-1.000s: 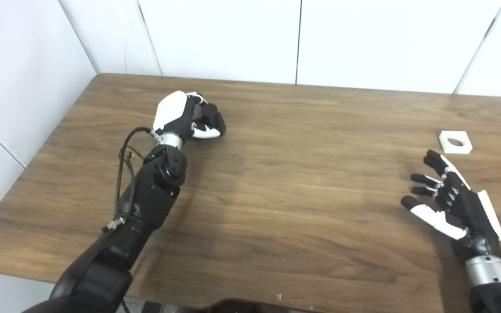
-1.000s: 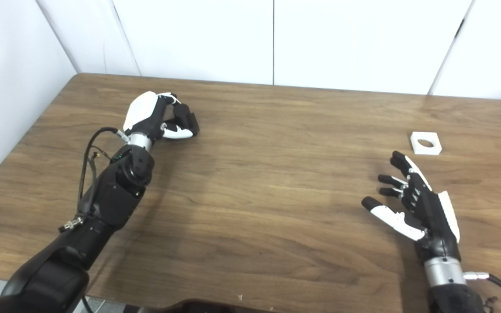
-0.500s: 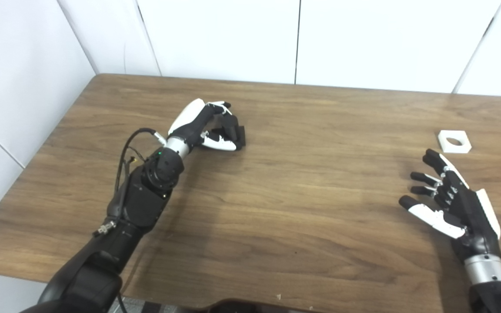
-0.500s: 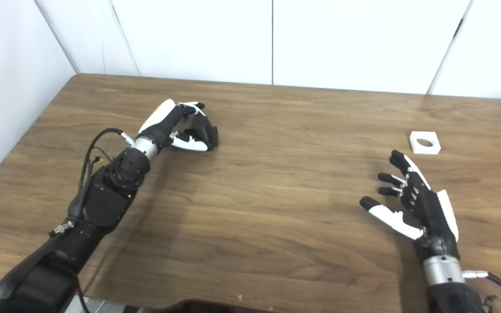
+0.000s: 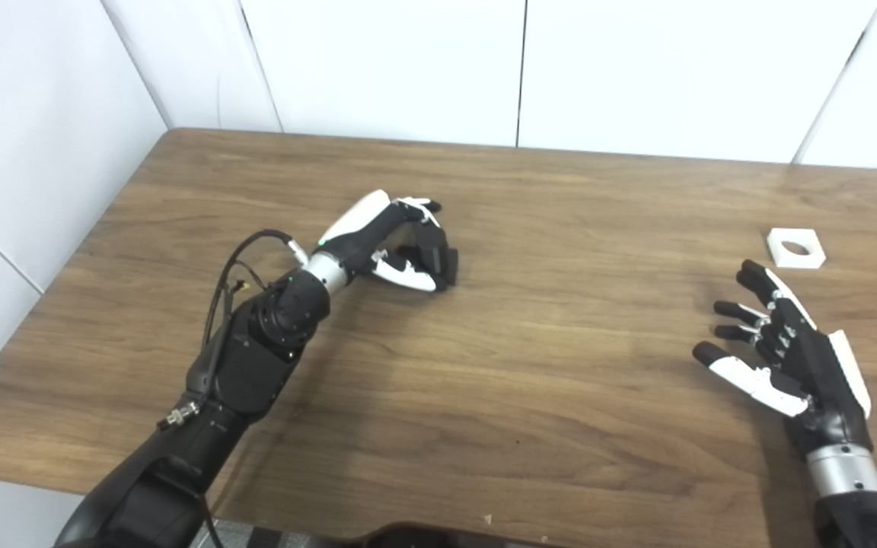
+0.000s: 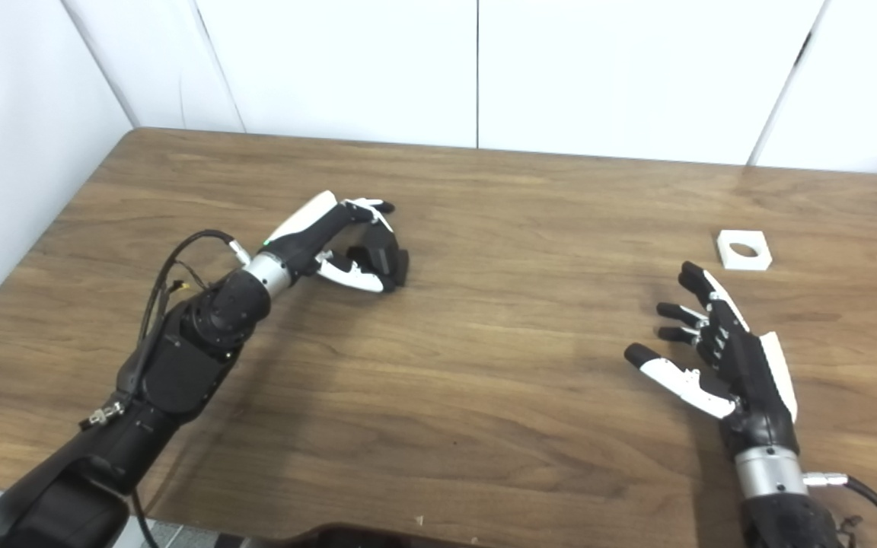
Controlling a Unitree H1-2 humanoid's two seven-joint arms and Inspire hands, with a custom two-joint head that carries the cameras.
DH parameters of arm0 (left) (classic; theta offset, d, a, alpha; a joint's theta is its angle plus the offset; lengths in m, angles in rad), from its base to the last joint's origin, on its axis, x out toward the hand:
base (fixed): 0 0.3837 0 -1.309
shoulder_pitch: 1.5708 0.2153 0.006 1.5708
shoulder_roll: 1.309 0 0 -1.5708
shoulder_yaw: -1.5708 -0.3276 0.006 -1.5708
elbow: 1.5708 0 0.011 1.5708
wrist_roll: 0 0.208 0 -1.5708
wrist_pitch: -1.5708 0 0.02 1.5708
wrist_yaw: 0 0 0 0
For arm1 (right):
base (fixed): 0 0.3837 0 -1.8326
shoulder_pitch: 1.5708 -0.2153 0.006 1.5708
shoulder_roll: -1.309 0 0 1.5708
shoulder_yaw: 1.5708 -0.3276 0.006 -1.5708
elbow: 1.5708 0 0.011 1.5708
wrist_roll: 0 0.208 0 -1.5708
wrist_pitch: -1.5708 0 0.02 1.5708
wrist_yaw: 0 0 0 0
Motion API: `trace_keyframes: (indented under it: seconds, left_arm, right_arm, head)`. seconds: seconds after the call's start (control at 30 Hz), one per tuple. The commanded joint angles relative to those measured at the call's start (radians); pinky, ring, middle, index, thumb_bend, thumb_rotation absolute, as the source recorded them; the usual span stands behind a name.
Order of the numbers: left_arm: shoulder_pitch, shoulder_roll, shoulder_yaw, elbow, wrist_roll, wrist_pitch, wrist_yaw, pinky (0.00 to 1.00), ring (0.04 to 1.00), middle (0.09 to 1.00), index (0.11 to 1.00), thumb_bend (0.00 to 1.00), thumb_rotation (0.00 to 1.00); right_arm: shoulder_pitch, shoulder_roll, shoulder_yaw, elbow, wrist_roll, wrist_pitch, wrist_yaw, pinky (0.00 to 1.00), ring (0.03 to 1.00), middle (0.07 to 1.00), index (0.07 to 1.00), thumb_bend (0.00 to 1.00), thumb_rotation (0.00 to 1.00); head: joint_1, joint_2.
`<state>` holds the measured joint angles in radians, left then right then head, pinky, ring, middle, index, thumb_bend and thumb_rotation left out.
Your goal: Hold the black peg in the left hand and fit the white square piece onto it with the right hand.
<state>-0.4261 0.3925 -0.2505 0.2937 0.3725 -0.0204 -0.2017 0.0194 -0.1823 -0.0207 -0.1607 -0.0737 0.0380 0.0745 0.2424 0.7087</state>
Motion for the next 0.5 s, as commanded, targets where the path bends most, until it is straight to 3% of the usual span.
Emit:
trace_keyframes:
  seconds: [0.0,0.47]
  left_arm:
    - [0.005,-0.007,-0.015,-0.027,0.0,-0.027,-0.019,0.94,0.962,0.903,0.49,0.52,0.07]
    - [0.093,-0.086,-0.08,-0.054,0.049,-0.114,0.021,0.9,0.954,0.905,0.489,0.52,0.07]
  right_arm:
    - [-0.028,0.008,0.002,-0.039,-0.004,-0.01,-0.008,0.69,0.786,0.921,0.913,0.81,0.38]
    - [-0.028,0.011,-0.002,-0.06,-0.014,-0.005,-0.009,0.69,0.789,0.917,0.911,0.8,0.38]
  head:
    - [-0.004,0.002]
    - [-0.024,0.011]
